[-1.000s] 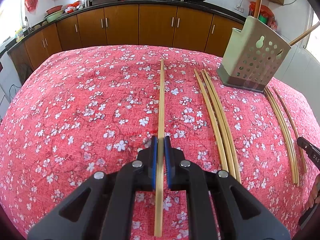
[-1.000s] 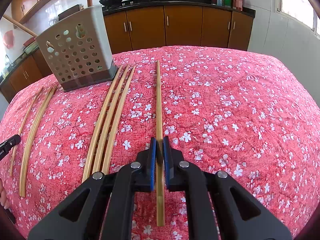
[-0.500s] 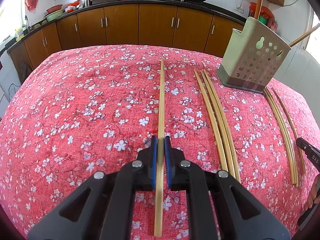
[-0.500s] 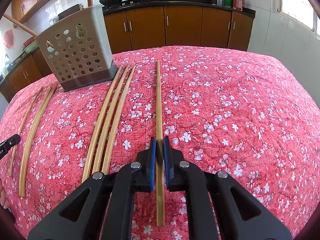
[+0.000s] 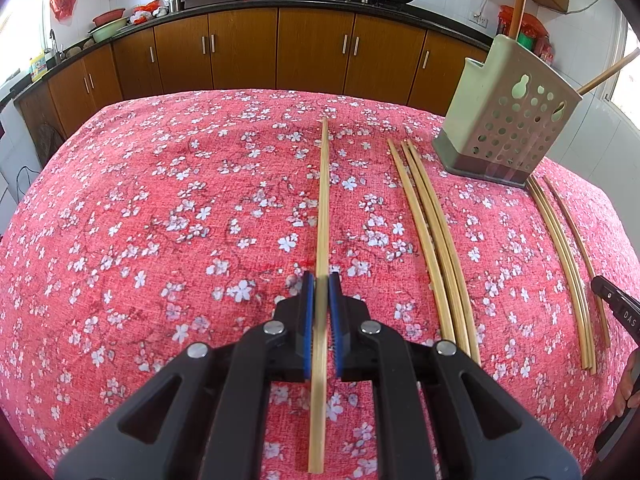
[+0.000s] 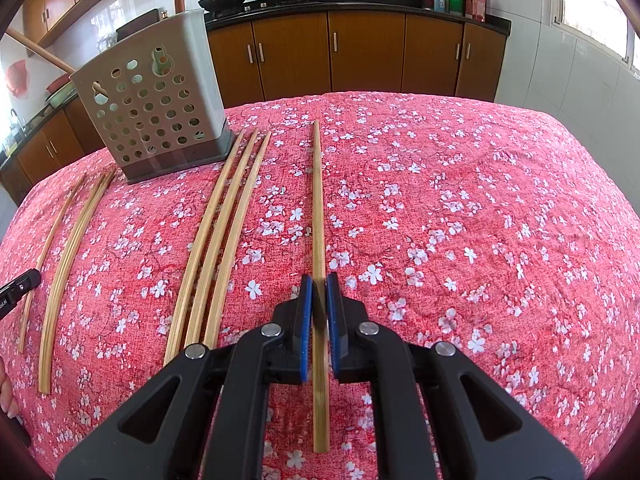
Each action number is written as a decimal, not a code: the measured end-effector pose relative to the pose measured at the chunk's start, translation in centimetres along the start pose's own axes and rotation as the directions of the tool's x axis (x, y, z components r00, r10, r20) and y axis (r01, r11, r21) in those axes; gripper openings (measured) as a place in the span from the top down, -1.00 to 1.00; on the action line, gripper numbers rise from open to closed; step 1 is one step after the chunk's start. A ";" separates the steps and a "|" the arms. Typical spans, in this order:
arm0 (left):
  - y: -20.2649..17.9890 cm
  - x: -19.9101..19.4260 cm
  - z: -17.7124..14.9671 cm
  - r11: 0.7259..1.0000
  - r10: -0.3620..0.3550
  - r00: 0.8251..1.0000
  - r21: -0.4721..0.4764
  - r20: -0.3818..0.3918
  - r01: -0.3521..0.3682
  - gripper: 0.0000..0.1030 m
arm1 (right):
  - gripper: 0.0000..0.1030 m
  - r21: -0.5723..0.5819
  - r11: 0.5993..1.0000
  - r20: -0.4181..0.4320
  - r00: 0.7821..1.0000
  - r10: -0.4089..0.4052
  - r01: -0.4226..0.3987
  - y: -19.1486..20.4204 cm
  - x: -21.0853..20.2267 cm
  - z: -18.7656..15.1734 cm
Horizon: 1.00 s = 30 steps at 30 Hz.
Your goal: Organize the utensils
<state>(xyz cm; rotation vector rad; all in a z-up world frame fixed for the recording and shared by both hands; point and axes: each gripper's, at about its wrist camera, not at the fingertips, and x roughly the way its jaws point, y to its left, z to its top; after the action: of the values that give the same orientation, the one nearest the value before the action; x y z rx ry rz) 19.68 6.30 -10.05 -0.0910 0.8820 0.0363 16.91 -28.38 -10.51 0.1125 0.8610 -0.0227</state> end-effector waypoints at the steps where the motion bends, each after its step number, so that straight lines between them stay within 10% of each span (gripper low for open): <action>1: 0.0 0.0 0.0 1.000 0.000 1.000 0.000 0.000 0.000 0.78 | 0.83 0.000 1.000 0.000 1.000 0.000 0.000 0.0 0.0 0.0; 30: -1.1 -1.4 -1.5 0.999 0.026 1.000 0.038 -0.003 -0.026 0.78 | 0.82 0.043 0.998 -0.001 0.999 0.035 -0.035 -0.7 -1.3 -1.3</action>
<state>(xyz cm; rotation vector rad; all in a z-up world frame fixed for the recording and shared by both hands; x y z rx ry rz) 17.70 5.06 -9.91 -0.0440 0.8872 0.0432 15.04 -28.94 -10.49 0.1680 0.8599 -0.0086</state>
